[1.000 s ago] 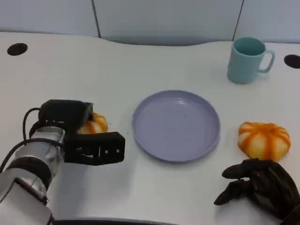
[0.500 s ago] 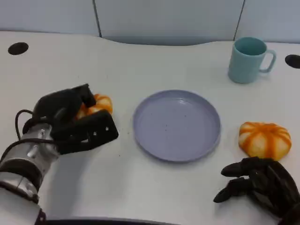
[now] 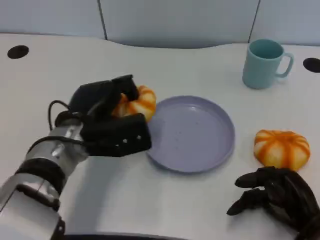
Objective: Grasp the bread from the table and place it into the plate.
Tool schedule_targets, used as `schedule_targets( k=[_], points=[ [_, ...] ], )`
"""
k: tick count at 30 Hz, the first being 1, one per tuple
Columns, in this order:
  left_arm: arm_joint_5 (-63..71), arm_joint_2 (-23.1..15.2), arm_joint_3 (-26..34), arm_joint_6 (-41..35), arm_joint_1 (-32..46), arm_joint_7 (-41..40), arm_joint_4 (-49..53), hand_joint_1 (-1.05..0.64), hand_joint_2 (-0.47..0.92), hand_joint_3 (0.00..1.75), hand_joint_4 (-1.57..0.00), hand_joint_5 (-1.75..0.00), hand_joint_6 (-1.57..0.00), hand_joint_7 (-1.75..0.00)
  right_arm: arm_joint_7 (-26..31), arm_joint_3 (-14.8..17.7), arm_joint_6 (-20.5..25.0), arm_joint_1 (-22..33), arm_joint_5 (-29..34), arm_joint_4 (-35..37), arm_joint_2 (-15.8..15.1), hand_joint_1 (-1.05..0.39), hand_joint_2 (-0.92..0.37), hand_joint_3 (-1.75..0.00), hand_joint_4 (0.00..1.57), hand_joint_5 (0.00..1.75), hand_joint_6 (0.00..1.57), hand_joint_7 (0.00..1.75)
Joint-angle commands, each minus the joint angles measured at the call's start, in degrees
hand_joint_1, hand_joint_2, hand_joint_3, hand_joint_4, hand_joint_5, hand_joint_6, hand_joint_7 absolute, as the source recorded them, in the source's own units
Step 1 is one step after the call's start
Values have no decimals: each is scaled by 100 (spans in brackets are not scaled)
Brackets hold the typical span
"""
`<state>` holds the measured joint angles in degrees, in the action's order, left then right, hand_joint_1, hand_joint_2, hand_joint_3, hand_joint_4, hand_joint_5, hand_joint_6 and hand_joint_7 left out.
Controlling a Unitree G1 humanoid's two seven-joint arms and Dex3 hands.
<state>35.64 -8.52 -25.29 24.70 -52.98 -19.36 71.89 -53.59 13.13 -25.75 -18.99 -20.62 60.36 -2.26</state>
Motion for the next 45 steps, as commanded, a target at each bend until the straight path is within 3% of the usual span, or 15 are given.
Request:
schedule_targets(
  k=[1, 16, 18, 19, 21, 25, 29, 32, 36, 37, 40, 42, 45],
  points=[
    [336, 297, -334, -89, -455, -230, -25, -12, 87, 10, -91, -175, -72, -175, 173, -87, 56, 160, 220, 221, 16, -69, -92, -9, 139, 24, 140, 0],
    [922, 966, -1039, -207, -989, -204, 201, -29, 74, 18, -102, -175, -74, -172, 180, -124, 110, 162, 253, 184, 144, -64, -92, -6, 142, 22, 140, 1],
    [1021, 993, -1145, -221, -1004, -229, 219, -33, 73, 19, -101, -175, -78, -145, 189, -142, 114, 197, 252, 104, 162, -62, -92, -7, 142, 22, 140, 0],
    [1059, 1005, -1185, -232, -1006, -243, 226, -34, 73, 19, -102, -175, -83, -123, 185, -147, 111, 205, 246, 86, 168, -62, -92, -7, 142, 22, 140, 0],
    [1171, 1022, -1312, -269, -1004, -300, 247, -35, 72, 18, -103, -175, -89, -103, 156, -155, 107, 220, 231, 59, 177, -62, -92, -7, 142, 21, 140, 0],
    [1317, 1024, -1479, -253, -997, -352, 272, -35, 72, 19, -105, -175, -90, -101, 166, -199, 93, 263, 247, -6, 173, -62, -92, -8, 143, 21, 140, 0],
    [1426, 1029, -1611, -342, -999, -320, 294, -39, 72, 17, -106, -175, -94, -88, 34, -167, 32, 257, 161, 36, 193, -62, -92, -10, 142, 20, 138, 0],
    [1388, 1028, -1614, -329, -984, -169, 308, -38, 74, 18, -105, -175, -90, -100, 109, -178, 61, 249, 188, 43, 194, -63, -92, -8, 144, 19, 139, 1],
    [1273, 991, -1546, -278, -998, 125, 312, -44, 76, 17, -81, -172, -76, -110, 165, -187, 165, 284, 175, -47, 206, -62, -92, -7, 144, 19, 140, 1],
    [1276, 985, -1548, -298, -1009, 186, 311, -48, 80, 17, -72, -156, -67, -113, 191, -193, 185, 294, 183, -64, 206, -62, -92, -7, 145, 19, 141, 1],
    [1267, 958, -1537, -330, -1057, 439, 302, -58, 87, 13, -59, -135, -53, -123, 221, -205, 192, 296, 192, -111, 210, -61, -92, -7, 146, 19, 141, 1],
    [1262, 947, -1528, -351, -1071, 535, 289, -65, 91, 11, -52, -136, -48, -124, 239, -213, 184, 299, 200, -132, 211, -61, -92, -7, 146, 19, 141, 1],
    [1273, 940, -1540, -401, -1093, 689, 279, -77, 92, 14, -35, -120, -49, -98, 263, -232, 258, 339, 191, -229, 215, -62, -92, -7, 147, 19, 142, 2]
  ],
)
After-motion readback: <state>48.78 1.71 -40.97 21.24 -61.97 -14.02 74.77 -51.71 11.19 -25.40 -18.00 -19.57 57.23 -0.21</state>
